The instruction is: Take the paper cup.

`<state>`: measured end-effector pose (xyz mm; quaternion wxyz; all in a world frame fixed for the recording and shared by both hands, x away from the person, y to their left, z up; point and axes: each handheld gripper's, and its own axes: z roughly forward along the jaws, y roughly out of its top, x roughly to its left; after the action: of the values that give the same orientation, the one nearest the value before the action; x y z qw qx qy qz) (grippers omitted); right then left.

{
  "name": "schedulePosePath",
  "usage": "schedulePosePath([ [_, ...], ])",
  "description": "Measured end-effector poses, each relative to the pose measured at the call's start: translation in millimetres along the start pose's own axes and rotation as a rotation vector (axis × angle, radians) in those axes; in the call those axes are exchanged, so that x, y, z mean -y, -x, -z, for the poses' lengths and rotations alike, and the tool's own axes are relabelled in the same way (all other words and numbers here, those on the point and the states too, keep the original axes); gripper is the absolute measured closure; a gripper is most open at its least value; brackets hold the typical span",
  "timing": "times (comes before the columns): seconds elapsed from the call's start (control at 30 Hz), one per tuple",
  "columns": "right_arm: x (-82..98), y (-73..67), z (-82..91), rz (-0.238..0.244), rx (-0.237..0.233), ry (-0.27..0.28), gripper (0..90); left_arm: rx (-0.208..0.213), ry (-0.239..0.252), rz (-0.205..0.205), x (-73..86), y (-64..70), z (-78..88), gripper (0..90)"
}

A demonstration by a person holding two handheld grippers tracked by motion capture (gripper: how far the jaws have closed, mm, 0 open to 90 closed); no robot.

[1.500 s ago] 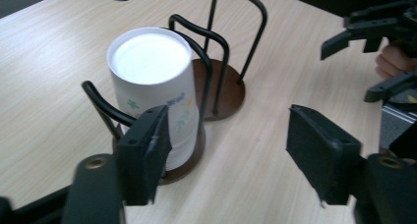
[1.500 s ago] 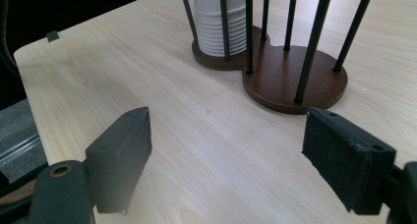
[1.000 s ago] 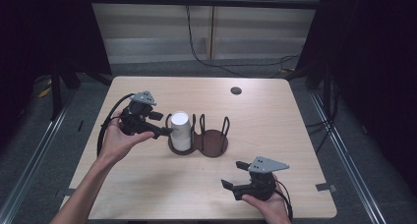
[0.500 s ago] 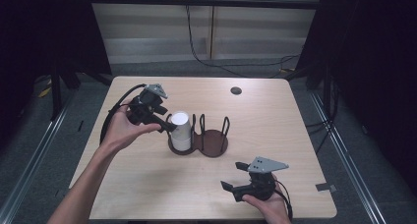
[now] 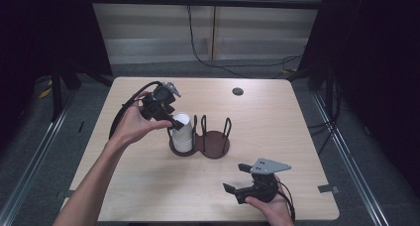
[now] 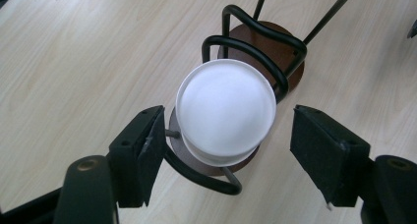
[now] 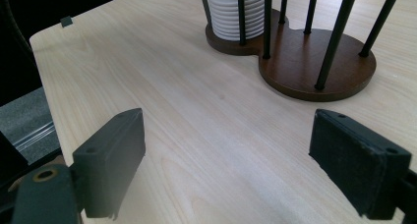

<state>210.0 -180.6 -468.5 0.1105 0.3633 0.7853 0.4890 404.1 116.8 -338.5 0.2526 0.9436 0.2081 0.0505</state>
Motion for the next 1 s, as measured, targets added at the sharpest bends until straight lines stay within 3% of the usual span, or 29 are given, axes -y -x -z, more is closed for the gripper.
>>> schedulePosePath([
  [0.13, 0.1, -0.3, 0.2, 0.001, -0.003, -0.002, 13.5, -0.006, -0.022, -0.018, -6.9, -3.4, -1.3, 30.0],
  [0.2, 0.3, -0.6, 0.1, 0.000, -0.004, -0.002, 13.5, 0.002, -0.043, -0.004, -10.3, -3.0, -4.3, 30.3],
  [0.37, 0.8, -1.2, -0.5, 0.004, -0.011, -0.014, 13.5, 0.000, -0.086, -0.018, -17.4, -3.6, -9.2, 27.4],
  [0.4, 0.9, -1.2, -0.7, 0.005, -0.013, -0.018, 13.5, 0.000, -0.082, -0.002, -17.9, -2.3, -10.7, 27.2],
  [0.47, 1.1, -1.2, -1.0, 0.006, -0.014, -0.020, 13.5, 0.003, -0.095, -0.023, -19.9, -3.3, -11.1, 26.1],
  [0.63, 1.3, -1.0, -1.0, 0.003, -0.014, -0.022, 13.5, 0.004, -0.119, -0.014, -22.7, -0.2, -15.6, 25.8],
  [0.7, 1.4, -0.9, -1.0, 0.002, -0.012, -0.023, 13.6, 0.005, -0.145, -0.035, -23.8, 0.9, -18.5, 28.2],
  [0.8, 1.4, -0.9, -1.1, 0.001, -0.011, -0.027, 13.6, -0.011, -0.158, -0.009, -24.7, 0.6, -23.0, 25.3],
  [1.0, 1.7, 0.1, -1.4, -0.001, -0.008, -0.033, 13.7, -0.013, -0.176, -0.015, -25.9, 0.3, -26.4, 30.6],
])
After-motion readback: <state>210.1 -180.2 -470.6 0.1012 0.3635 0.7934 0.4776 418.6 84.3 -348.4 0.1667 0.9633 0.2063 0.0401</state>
